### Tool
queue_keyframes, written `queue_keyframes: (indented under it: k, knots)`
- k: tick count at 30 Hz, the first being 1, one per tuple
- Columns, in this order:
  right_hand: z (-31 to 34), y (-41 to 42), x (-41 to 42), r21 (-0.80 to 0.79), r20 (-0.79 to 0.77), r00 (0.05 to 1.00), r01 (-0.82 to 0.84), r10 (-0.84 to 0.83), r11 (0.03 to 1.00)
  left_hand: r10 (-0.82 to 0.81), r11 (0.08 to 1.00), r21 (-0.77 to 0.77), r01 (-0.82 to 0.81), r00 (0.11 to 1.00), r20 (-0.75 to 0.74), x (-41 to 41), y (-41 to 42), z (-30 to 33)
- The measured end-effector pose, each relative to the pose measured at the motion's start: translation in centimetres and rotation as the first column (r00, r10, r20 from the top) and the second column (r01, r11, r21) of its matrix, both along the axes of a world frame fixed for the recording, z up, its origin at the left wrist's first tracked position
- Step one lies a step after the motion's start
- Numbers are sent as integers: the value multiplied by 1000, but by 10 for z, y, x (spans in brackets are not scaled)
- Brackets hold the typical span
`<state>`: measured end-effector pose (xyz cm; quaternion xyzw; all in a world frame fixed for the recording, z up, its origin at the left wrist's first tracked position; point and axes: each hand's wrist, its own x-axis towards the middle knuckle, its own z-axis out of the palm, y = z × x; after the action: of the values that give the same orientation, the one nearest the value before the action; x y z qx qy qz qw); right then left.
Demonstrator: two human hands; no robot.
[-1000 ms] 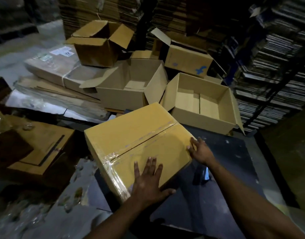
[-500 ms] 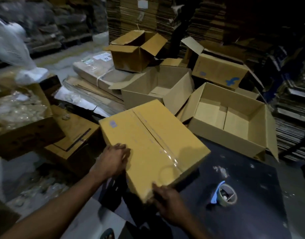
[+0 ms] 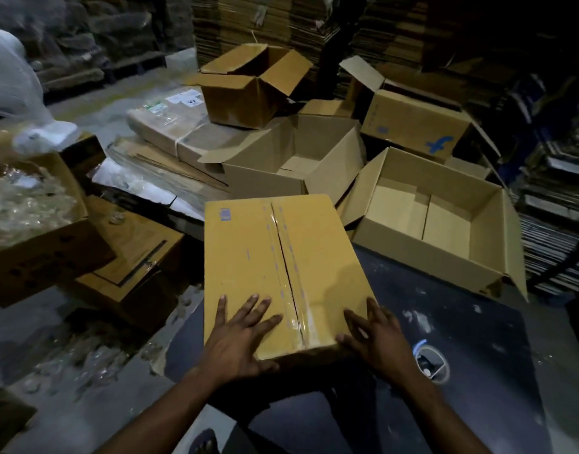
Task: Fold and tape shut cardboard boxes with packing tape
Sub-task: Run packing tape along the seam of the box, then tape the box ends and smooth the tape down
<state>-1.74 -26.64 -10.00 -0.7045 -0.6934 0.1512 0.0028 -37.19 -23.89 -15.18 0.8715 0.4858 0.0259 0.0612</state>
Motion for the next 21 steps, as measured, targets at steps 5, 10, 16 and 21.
queue_keyframes:
  k: [5,10,16,21]
  knots:
    - [-17,-61,-14,179,-36,999,38,-32,983,-192,981,-23,191,980,-55,-24,24,-4]
    - [-31,-85,-1,231,-215,967,187,-138,955,-241,971,3,241,970,37,-1,18,-7]
    - [3,-54,69,96,-273,942,231,-198,968,-155,988,7,157,969,194,78,-1,-3]
    - [-16,-39,157,86,-263,942,236,-206,968,-87,995,-39,92,989,116,162,-12,14]
